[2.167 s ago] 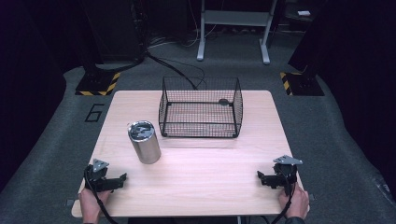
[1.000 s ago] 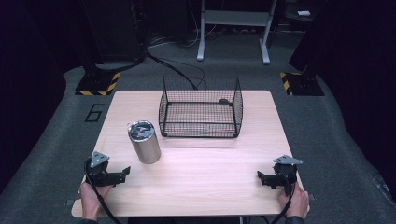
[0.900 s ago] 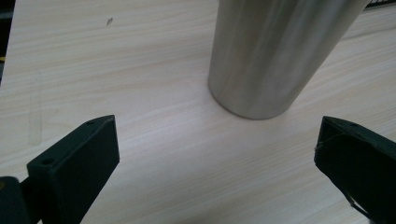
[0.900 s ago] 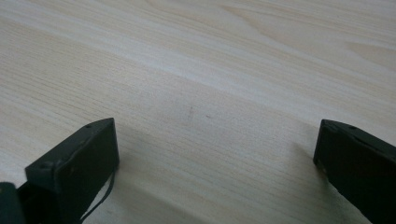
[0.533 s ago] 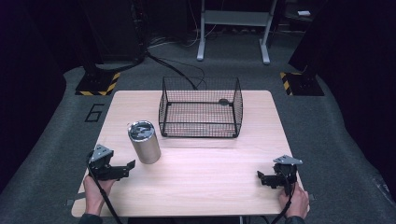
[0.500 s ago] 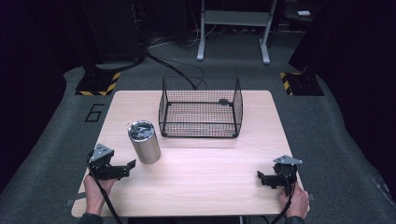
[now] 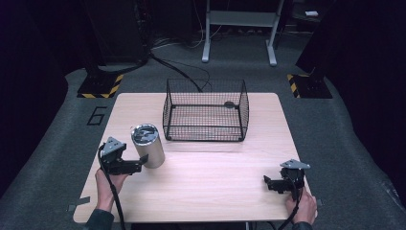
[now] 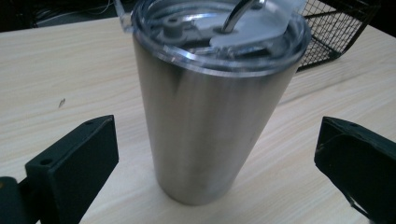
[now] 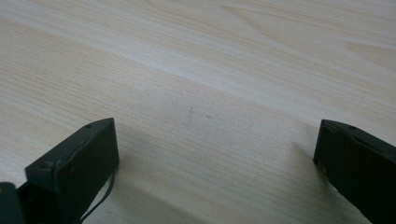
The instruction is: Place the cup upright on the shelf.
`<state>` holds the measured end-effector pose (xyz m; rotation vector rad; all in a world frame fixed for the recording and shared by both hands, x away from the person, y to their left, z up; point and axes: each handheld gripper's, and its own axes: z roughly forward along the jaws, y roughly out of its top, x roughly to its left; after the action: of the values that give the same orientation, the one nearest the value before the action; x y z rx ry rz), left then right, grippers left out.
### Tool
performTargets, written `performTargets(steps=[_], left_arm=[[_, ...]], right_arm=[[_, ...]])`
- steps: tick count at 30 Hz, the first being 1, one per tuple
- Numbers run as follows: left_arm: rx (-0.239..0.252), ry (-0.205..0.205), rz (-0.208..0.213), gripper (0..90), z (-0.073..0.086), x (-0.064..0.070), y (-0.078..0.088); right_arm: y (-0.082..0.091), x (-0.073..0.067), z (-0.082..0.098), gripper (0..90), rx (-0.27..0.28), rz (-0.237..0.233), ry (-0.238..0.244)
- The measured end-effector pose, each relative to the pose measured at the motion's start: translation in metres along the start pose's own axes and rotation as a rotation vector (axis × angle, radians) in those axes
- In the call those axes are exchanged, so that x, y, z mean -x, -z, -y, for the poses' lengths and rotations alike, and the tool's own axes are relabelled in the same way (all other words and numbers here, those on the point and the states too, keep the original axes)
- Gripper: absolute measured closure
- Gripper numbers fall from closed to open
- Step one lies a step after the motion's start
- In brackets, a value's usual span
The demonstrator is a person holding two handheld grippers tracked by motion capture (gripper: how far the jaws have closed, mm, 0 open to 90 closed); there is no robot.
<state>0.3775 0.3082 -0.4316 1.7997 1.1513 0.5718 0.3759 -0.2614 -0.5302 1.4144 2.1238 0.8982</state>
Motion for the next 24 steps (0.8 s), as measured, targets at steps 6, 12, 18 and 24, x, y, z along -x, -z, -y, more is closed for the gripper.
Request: performTargets(steps=[6,12,18,24], left_arm=[[0.013,0.003,-0.007,0.0,-0.009,0.003,-0.007],[0.016,0.02,-0.012,0.0,-0.014,0.001,-0.014],[0.028,0.025,-0.023,0.0,-0.018,0.003,-0.022],[0.037,0.023,-0.042,0.0,-0.019,0.006,-0.03]], right_arm=[[0.0,0.0,0.0,0.0,0.0,0.0,0.0],[0.0,0.0,0.0,0.0,0.0,0.0,0.0],[0.0,0.0,0.0,0.0,0.0,0.0,0.001],[0.0,0.0,0.0,0.0,0.0,0.0,0.001]])
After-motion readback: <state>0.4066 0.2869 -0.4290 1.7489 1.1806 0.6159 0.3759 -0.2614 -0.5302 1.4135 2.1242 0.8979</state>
